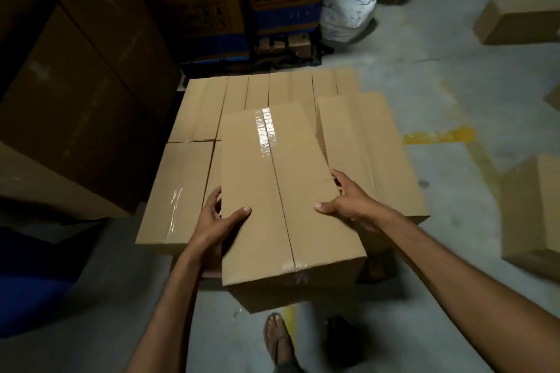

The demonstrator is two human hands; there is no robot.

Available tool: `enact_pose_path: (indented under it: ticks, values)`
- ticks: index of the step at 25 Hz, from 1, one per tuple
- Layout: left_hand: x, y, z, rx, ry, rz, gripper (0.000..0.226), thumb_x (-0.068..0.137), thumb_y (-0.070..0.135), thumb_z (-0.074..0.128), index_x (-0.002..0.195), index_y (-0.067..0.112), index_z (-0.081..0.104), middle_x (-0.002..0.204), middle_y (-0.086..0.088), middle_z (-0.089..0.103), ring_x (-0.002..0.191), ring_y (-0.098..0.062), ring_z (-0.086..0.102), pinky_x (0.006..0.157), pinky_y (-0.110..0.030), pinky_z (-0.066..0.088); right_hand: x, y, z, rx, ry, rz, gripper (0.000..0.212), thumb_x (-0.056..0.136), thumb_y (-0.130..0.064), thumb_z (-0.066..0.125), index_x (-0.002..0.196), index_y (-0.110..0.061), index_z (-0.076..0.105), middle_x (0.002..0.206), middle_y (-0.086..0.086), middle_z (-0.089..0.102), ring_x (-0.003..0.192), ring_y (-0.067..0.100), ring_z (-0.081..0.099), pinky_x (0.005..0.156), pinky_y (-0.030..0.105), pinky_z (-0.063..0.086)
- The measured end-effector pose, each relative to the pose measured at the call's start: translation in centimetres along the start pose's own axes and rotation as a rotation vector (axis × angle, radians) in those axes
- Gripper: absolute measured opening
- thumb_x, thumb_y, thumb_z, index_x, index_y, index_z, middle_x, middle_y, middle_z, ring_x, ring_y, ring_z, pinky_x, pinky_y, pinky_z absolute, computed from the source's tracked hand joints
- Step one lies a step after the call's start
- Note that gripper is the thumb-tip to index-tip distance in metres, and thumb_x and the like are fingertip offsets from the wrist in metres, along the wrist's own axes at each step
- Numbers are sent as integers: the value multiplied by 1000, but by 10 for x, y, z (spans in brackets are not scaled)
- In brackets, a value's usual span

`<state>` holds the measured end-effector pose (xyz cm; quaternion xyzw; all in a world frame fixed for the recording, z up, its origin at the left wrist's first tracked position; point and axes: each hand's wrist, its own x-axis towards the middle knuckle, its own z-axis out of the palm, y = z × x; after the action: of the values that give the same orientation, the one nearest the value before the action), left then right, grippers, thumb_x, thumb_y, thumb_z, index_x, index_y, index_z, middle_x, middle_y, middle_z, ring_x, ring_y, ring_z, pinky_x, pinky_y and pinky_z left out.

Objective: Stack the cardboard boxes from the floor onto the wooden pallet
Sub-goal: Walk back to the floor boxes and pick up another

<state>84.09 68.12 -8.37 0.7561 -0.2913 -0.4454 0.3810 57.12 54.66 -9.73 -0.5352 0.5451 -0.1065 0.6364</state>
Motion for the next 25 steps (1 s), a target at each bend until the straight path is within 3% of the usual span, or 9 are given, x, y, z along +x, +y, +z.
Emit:
enact_pose_path:
  ticks: [4,7,11,18,20,22,25]
  values:
    - [67,-7,7,-44,-67,-49,89,89,19,79,160,28,27,162,-5,33,145,-23,35,112,-38,35,49,-11,5,-12,115,57,102,77,9,82,160,-18,29,133,1,60,122,20,56,104,30,47]
    - [120,-12,11,-75,-109,-45,83,91,10,76,160,24,30,149,5,39,128,-9,41,103,-25,38,98,-12,6,-108,165,90,99,71,-1,90,154,-19,41,133,1,63,124,21,59,110,37,46]
    - [179,-27,16,-55,-160,-35,92,87,13,81,161,30,29,167,-5,29,152,-19,27,121,-37,29,148,7,7,-188,211,155,100,67,-6,94,152,-16,42,135,2,61,122,22,59,110,42,49]
    - [221,-47,32,-84,-196,-7,89,88,9,79,161,27,31,165,-2,32,150,-13,28,123,-35,27,222,59,-10,-300,295,137,114,42,-33,100,145,-21,52,131,5,61,121,26,60,108,45,51]
    - [229,-53,36,-74,-205,5,87,88,7,77,160,26,32,163,1,36,143,-5,34,120,-30,30,240,69,-15,-327,308,123,115,32,-44,96,138,-24,56,126,2,64,121,25,60,107,45,51]
    - [236,-56,40,-76,-207,9,83,90,3,75,159,26,34,152,9,44,122,10,46,105,-16,37,243,68,-14,-364,334,113,116,30,-51,94,136,-23,57,125,1,64,122,26,59,107,44,51]
    - [250,-61,46,-86,-199,25,82,90,-1,72,158,24,34,135,15,47,105,21,50,98,-8,41,226,47,-3,-435,367,108,109,53,-41,100,148,-19,49,137,3,55,131,26,50,112,43,46]
